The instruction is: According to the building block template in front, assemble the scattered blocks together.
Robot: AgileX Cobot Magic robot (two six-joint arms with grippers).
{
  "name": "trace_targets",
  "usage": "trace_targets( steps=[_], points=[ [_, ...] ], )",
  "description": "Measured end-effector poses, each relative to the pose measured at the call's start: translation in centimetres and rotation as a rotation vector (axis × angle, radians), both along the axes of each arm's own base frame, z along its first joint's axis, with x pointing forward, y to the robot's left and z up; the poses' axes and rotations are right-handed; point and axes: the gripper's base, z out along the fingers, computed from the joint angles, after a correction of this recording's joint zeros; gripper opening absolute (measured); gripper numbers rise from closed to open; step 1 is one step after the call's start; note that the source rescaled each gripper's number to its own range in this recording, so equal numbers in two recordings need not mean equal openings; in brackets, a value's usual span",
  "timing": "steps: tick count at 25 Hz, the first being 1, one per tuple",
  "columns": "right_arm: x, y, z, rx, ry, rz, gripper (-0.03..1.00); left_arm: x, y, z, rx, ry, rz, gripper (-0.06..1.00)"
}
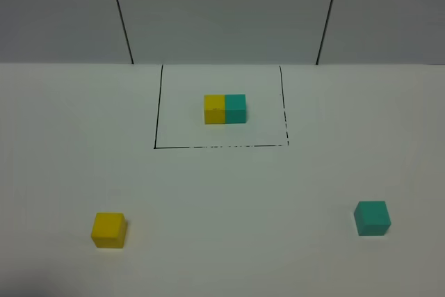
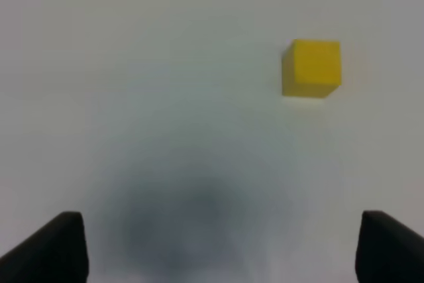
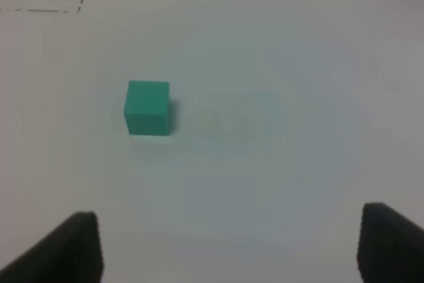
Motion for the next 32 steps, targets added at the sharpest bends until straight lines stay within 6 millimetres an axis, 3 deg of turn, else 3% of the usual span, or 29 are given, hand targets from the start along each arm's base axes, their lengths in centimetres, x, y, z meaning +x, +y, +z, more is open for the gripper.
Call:
trace_targets(
  steps=[7, 14, 18, 25, 32],
  points=[
    [0.0, 0.0, 0.0, -0.001, 0.000, 0.000, 0.59, 7.3, -1.1, -1.0, -0.117, 0.171, 0.011, 0.81],
    [0.0, 0.0, 0.0, -0.001, 0.000, 0.000, 0.59, 12.4, -1.4, -3.8, -0.131, 0.342, 0.007, 0.81],
    [0.0, 0.0, 0.0, -0.001, 0.000, 0.000, 0.59, 13.8, -2.2, -5.7, -0.118, 0.415, -0.023, 0.81],
    [0.0, 0.0, 0.0, 0.000, 0.000, 0.000, 0.59, 15.5, -5.8, -8.8, -0.066, 0.469, -0.083, 0.81],
    [0.0, 0.0, 0.0, 0.000, 0.000, 0.000, 0.59, 17.4, -6.7, -11.4, -0.030, 0.518, -0.050, 0.81]
  ],
)
